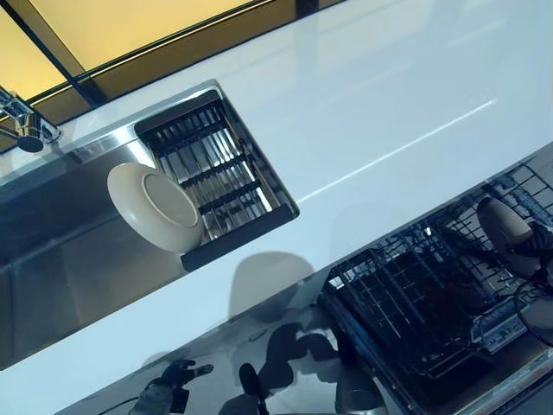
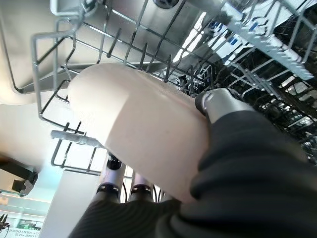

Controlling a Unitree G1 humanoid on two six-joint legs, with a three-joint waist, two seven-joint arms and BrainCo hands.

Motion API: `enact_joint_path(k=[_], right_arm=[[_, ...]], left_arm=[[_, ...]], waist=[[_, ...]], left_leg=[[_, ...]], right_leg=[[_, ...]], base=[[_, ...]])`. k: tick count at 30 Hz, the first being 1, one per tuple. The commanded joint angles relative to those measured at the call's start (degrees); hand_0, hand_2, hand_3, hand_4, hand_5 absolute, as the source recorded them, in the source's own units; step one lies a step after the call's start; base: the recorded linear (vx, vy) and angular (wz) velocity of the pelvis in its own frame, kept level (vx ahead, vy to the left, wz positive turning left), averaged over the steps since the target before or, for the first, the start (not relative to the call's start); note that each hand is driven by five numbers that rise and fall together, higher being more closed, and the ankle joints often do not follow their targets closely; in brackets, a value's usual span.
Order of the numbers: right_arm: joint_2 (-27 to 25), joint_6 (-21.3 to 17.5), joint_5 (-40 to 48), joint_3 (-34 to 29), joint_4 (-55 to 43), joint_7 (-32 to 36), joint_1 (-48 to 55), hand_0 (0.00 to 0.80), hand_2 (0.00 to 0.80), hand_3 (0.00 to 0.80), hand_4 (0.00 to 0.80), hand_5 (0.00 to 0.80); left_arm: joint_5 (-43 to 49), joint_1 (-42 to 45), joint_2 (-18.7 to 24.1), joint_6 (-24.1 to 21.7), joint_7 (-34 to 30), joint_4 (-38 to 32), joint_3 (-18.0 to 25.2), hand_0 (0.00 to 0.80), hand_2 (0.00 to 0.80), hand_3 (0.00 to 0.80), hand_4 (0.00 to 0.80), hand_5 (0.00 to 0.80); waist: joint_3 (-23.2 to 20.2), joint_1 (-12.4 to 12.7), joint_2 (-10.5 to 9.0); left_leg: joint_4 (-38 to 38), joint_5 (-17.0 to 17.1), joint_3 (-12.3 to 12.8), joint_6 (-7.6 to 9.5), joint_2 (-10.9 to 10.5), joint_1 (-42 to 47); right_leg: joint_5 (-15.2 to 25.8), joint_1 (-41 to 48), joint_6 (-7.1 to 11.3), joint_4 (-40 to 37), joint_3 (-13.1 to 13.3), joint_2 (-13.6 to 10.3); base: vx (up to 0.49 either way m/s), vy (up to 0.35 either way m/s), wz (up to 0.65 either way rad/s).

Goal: Take plates into dishwasher

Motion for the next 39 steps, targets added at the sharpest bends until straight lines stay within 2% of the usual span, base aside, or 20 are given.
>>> enact_joint_path(k=[1, 11, 24, 32, 33, 34, 39], right_arm=[[1.94, -1.62, -0.41, 4.05, 4.34, 0.37, -4.43, 0.800, 0.800, 0.800, 0.800, 0.800], [1.49, -1.04, -2.44, 4.62, 8.05, 0.55, -4.89, 0.800, 0.800, 0.800, 0.800, 0.800], [2.73, -1.74, -2.21, 3.96, 10.86, -0.24, -3.71, 0.800, 0.800, 0.800, 0.800, 0.800], [3.43, -0.90, -1.67, 4.13, 12.09, -1.07, -3.74, 0.791, 0.791, 0.791, 0.791, 0.791], [3.53, -0.57, -1.28, 3.84, 12.01, -1.71, -3.52, 0.546, 0.546, 0.546, 0.546, 0.546], [3.56, -0.02, -0.89, 3.57, 11.75, -2.15, -3.30, 0.000, 0.000, 0.000, 0.000, 0.000], [3.89, 1.01, -1.35, 1.80, 10.86, -2.68, -1.62, 0.000, 0.000, 0.000, 0.000, 0.000]], left_arm=[[-1.76, -5.72, 2.68, -1.59, 0.30, 1.02, -1.22, 0.000, 0.000, 0.000, 0.000, 0.000], [-1.83, -6.44, 2.96, -1.73, -0.60, 0.48, -1.79, 0.000, 0.000, 0.000, 0.000, 0.000], [-1.60, -7.84, 4.23, -1.64, -1.11, 0.29, -2.03, 0.000, 0.000, 0.000, 0.000, 0.000], [-1.64, -8.08, 4.15, -1.82, -1.25, 0.74, -1.93, 0.000, 0.000, 0.000, 0.000, 0.000], [-1.49, -7.95, 4.04, -2.03, -1.17, 0.96, -1.79, 0.000, 0.000, 0.000, 0.000, 0.000], [-1.45, -7.77, 4.08, -2.17, -1.23, 0.95, -1.71, 0.000, 0.000, 0.000, 0.000, 0.000], [-0.78, -6.98, 3.81, -2.20, -1.14, 0.94, -1.35, 0.000, 0.000, 0.000, 0.000, 0.000]], waist=[[-0.14, 0.80, -1.73], [0.79, 0.83, 0.11], [1.40, 1.06, 0.18], [1.41, 1.06, 0.45], [1.27, 1.06, 0.35], [1.24, 1.08, 0.23], [0.53, 1.08, -0.88]], left_leg=[[-0.06, -2.20, -3.20, 1.72, -1.59, 1.93], [-0.06, -1.74, -3.62, 1.50, -2.04, 1.15], [-0.06, -1.71, -3.79, 1.67, -2.23, 0.86], [-0.06, -1.58, -3.98, 1.74, -2.41, 0.99], [-0.06, -1.56, -3.99, 1.72, -2.37, 1.08], [-0.06, -1.58, -3.98, 1.71, -2.36, 1.19], [-0.06, -1.91, -3.68, 1.81, -2.00, 1.80]], right_leg=[[0.04, -0.59, 1.89, 0.32, -0.74, -3.05], [0.09, -1.29, 1.74, 0.28, -0.88, -3.33], [0.41, -1.73, 1.88, 0.28, -0.78, -3.72], [0.33, -1.33, 1.76, 0.28, -0.66, -3.65], [0.35, -1.25, 1.75, 0.28, -0.69, -3.60], [0.34, -1.14, 1.73, 0.28, -0.72, -3.55], [0.24, -0.59, 1.82, 0.28, -0.64, -3.29]], base=[[0.000, 0.000, 0.00], [-0.018, -0.004, 0.00], [-0.008, 0.000, 0.00], [0.000, 0.000, 0.00], [0.000, 0.000, 0.00], [0.000, 0.000, 0.00], [0.013, 0.005, 0.00]])
